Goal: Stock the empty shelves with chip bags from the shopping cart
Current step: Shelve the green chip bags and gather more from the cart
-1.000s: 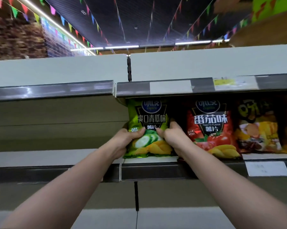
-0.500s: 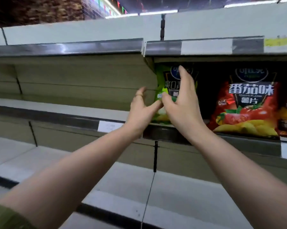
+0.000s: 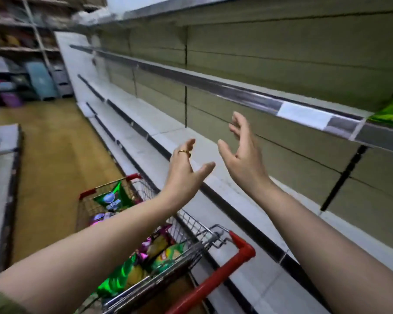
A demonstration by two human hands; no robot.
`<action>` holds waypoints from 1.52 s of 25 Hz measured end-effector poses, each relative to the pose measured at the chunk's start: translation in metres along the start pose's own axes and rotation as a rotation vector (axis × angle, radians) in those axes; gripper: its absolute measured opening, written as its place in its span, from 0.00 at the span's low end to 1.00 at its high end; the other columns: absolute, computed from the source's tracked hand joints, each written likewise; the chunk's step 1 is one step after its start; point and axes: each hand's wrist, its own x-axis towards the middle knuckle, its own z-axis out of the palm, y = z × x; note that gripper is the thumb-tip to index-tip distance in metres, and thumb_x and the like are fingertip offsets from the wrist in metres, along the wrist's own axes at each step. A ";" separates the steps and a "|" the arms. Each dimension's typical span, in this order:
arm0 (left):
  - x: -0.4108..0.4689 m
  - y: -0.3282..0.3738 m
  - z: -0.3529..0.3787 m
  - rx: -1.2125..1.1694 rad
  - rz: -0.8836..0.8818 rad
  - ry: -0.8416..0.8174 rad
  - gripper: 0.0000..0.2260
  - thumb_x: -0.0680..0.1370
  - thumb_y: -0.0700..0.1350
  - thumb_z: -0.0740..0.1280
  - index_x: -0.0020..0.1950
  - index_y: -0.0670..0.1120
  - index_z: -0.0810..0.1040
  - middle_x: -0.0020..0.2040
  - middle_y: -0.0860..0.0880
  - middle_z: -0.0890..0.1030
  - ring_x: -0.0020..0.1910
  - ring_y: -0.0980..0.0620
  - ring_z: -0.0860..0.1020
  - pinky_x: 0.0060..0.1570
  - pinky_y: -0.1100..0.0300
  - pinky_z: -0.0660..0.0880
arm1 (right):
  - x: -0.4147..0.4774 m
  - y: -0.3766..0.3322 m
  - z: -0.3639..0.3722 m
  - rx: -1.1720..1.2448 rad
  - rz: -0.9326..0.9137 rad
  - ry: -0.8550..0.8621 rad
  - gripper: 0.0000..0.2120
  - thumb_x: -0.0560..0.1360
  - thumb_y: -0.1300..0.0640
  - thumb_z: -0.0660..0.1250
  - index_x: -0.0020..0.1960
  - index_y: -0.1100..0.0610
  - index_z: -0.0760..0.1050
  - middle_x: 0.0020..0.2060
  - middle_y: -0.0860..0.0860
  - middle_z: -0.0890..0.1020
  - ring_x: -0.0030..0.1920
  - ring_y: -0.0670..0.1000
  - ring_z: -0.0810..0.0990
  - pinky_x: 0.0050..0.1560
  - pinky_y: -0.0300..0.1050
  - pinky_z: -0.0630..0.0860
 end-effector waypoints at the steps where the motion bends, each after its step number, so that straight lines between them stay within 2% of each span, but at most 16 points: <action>1: -0.007 -0.015 -0.011 0.020 -0.039 0.012 0.31 0.75 0.48 0.70 0.73 0.48 0.60 0.70 0.48 0.66 0.69 0.52 0.66 0.70 0.52 0.64 | -0.002 0.002 0.017 0.021 0.012 -0.044 0.28 0.77 0.61 0.62 0.74 0.57 0.56 0.70 0.52 0.65 0.68 0.46 0.66 0.61 0.35 0.62; 5: -0.029 -0.063 -0.043 0.082 -0.160 0.101 0.29 0.75 0.47 0.70 0.72 0.46 0.62 0.69 0.47 0.68 0.67 0.50 0.68 0.68 0.58 0.64 | -0.020 0.014 0.077 0.053 0.055 -0.215 0.28 0.77 0.60 0.61 0.74 0.57 0.55 0.71 0.53 0.63 0.67 0.47 0.67 0.52 0.22 0.62; 6: -0.031 -0.073 -0.045 0.089 -0.181 0.105 0.29 0.75 0.48 0.70 0.72 0.46 0.62 0.69 0.47 0.69 0.66 0.48 0.70 0.68 0.54 0.65 | -0.024 0.017 0.085 0.067 0.058 -0.241 0.28 0.77 0.60 0.61 0.74 0.57 0.54 0.71 0.53 0.63 0.67 0.47 0.67 0.54 0.23 0.63; 9: -0.061 -0.094 -0.044 0.108 -0.280 0.143 0.29 0.74 0.49 0.71 0.71 0.46 0.63 0.66 0.45 0.71 0.65 0.45 0.72 0.66 0.47 0.68 | -0.049 0.026 0.103 0.096 0.068 -0.357 0.29 0.77 0.61 0.62 0.74 0.58 0.53 0.70 0.55 0.63 0.66 0.49 0.68 0.63 0.43 0.68; 13: -0.108 -0.101 -0.024 0.174 -0.362 0.191 0.32 0.73 0.47 0.71 0.73 0.43 0.61 0.68 0.44 0.69 0.67 0.47 0.69 0.69 0.49 0.65 | -0.087 0.046 0.106 0.103 0.071 -0.468 0.30 0.77 0.61 0.62 0.74 0.59 0.53 0.70 0.56 0.64 0.65 0.51 0.70 0.59 0.39 0.65; 15: -0.136 -0.101 -0.006 0.204 -0.408 0.243 0.32 0.73 0.46 0.72 0.72 0.42 0.62 0.68 0.43 0.69 0.67 0.46 0.69 0.69 0.51 0.65 | -0.111 0.062 0.097 0.096 0.066 -0.560 0.30 0.77 0.60 0.62 0.75 0.59 0.53 0.70 0.57 0.64 0.67 0.53 0.69 0.64 0.43 0.66; 18: -0.179 -0.102 0.024 0.322 -0.471 0.270 0.31 0.74 0.47 0.71 0.72 0.40 0.63 0.68 0.41 0.68 0.68 0.45 0.67 0.69 0.56 0.62 | -0.147 0.091 0.077 -0.016 0.047 -0.726 0.30 0.78 0.57 0.60 0.76 0.57 0.50 0.73 0.56 0.60 0.70 0.54 0.65 0.69 0.50 0.63; 22: -0.228 -0.100 0.053 0.500 -0.659 0.224 0.33 0.75 0.53 0.68 0.75 0.45 0.58 0.71 0.45 0.66 0.71 0.46 0.63 0.70 0.49 0.57 | -0.187 0.126 0.057 -0.093 0.096 -0.898 0.27 0.80 0.52 0.57 0.76 0.57 0.51 0.73 0.56 0.61 0.72 0.55 0.61 0.71 0.49 0.60; 23: -0.237 -0.102 0.057 0.535 -0.691 0.218 0.33 0.75 0.55 0.67 0.75 0.46 0.58 0.71 0.46 0.66 0.71 0.47 0.63 0.71 0.48 0.55 | -0.195 0.132 0.056 -0.125 0.087 -0.917 0.26 0.80 0.51 0.56 0.75 0.57 0.53 0.72 0.56 0.63 0.72 0.55 0.62 0.71 0.49 0.58; 26: -0.253 -0.112 0.054 0.647 -0.675 0.208 0.26 0.78 0.58 0.61 0.73 0.48 0.64 0.69 0.50 0.70 0.71 0.52 0.65 0.72 0.44 0.46 | -0.207 0.141 0.059 -0.279 -0.106 -0.932 0.22 0.81 0.48 0.54 0.72 0.57 0.61 0.67 0.54 0.70 0.69 0.54 0.63 0.73 0.48 0.52; 29: -0.258 -0.126 0.038 0.774 -0.620 0.096 0.21 0.80 0.59 0.53 0.68 0.51 0.70 0.66 0.53 0.74 0.69 0.54 0.67 0.72 0.44 0.39 | -0.209 0.147 0.068 -0.344 -0.189 -0.914 0.20 0.81 0.48 0.52 0.68 0.56 0.66 0.63 0.53 0.72 0.65 0.54 0.64 0.69 0.47 0.50; 32: -0.257 -0.141 0.033 0.809 -0.590 0.054 0.19 0.80 0.57 0.54 0.68 0.52 0.70 0.64 0.54 0.74 0.67 0.52 0.67 0.70 0.49 0.42 | -0.207 0.154 0.078 -0.371 -0.205 -0.912 0.19 0.81 0.47 0.51 0.65 0.56 0.68 0.61 0.53 0.72 0.63 0.55 0.65 0.68 0.48 0.50; 38: -0.223 -0.169 0.014 0.796 -0.577 0.037 0.19 0.81 0.57 0.53 0.66 0.51 0.70 0.61 0.53 0.74 0.64 0.51 0.68 0.69 0.48 0.45 | -0.176 0.156 0.114 -0.399 -0.205 -0.934 0.18 0.81 0.49 0.52 0.65 0.56 0.67 0.61 0.53 0.70 0.63 0.54 0.64 0.69 0.50 0.52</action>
